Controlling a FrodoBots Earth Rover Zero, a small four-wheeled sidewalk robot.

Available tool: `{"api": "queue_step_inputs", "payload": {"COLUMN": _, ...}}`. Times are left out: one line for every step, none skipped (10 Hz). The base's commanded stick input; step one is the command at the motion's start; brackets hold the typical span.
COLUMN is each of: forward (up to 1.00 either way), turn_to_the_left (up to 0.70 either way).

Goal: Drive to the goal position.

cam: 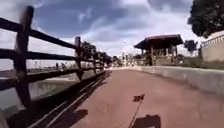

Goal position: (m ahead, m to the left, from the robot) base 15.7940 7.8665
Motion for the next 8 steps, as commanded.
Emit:
{"api": "queue_step_inputs", "payload": {"forward": 0.7, "turn_to_the_left": 0.29}}
{"api": "queue_step_inputs", "payload": {"forward": 0.7, "turn_to_the_left": 0.29}}
{"api": "queue_step_inputs", "payload": {"forward": 0.7, "turn_to_the_left": 0.27}}
{"api": "queue_step_inputs", "payload": {"forward": 0.7, "turn_to_the_left": 0.26}}
{"api": "queue_step_inputs", "payload": {"forward": 0.7, "turn_to_the_left": 0.02}}
{"api": "queue_step_inputs", "payload": {"forward": 0.7, "turn_to_the_left": -0.06}}
{"api": "queue_step_inputs", "payload": {"forward": 0.7, "turn_to_the_left": -0.06}}
{"api": "queue_step_inputs", "payload": {"forward": 0.7, "turn_to_the_left": -0.06}}
